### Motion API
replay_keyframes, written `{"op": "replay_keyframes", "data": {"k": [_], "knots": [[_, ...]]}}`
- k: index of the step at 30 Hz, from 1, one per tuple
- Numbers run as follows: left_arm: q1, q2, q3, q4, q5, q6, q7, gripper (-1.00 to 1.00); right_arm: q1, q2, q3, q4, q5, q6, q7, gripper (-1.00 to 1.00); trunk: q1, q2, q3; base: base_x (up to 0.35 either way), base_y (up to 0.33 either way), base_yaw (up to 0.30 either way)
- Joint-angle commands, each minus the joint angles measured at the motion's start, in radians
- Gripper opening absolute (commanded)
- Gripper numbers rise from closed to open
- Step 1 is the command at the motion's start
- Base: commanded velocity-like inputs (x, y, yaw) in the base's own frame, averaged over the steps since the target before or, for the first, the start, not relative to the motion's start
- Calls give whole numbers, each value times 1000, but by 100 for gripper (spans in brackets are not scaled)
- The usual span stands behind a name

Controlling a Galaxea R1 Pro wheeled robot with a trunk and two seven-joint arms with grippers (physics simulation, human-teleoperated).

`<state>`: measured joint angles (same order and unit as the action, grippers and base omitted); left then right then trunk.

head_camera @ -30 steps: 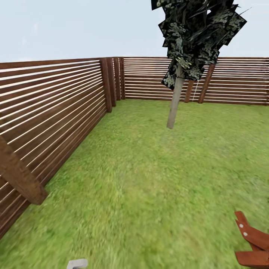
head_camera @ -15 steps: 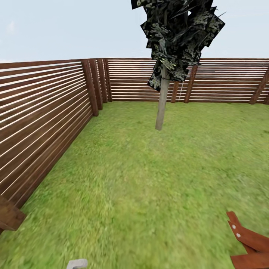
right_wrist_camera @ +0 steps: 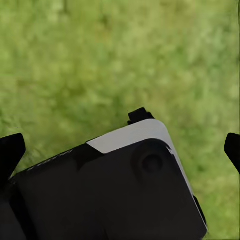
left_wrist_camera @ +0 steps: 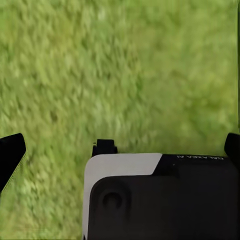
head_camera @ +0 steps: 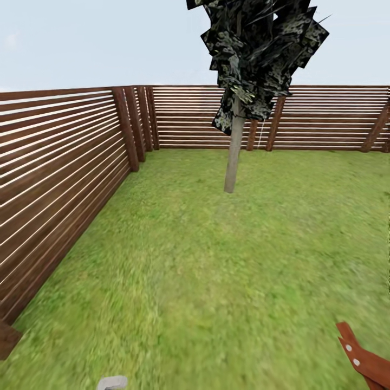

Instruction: Take the three Easter eggs out of the wicker basket on the lawn in the garden, then place them on the lawn next to a single tree (choose any tree) so that all three eggs are next to the same tree and none are left in the basket.

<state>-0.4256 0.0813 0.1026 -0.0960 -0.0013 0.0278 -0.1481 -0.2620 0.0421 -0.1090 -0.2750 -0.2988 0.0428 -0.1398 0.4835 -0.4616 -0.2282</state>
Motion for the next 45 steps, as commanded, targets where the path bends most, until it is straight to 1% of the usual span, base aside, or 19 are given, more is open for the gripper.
{"op": "replay_keyframes", "data": {"k": [1,7,25,33,45], "knots": [[-1,0,8,-1,0,3,-5,100,0,2,-11,-2,-1,5,-2,100,1,-1,0,323,0,-135],[0,0,8,-1,0,3,-5,100,0,4,-19,-2,0,3,-1,100,1,-1,7,323,0,-151],[1,0,8,-1,0,3,-5,100,0,5,-20,-1,0,3,-1,100,1,-1,30,323,4,-183],[1,1,8,-1,0,3,-5,100,0,5,-19,-1,0,3,-1,100,1,-1,38,309,160,-213],[1,1,8,-1,0,3,-6,100,0,6,-17,-1,0,3,-1,100,1,-1,39,300,152,-21]]}}
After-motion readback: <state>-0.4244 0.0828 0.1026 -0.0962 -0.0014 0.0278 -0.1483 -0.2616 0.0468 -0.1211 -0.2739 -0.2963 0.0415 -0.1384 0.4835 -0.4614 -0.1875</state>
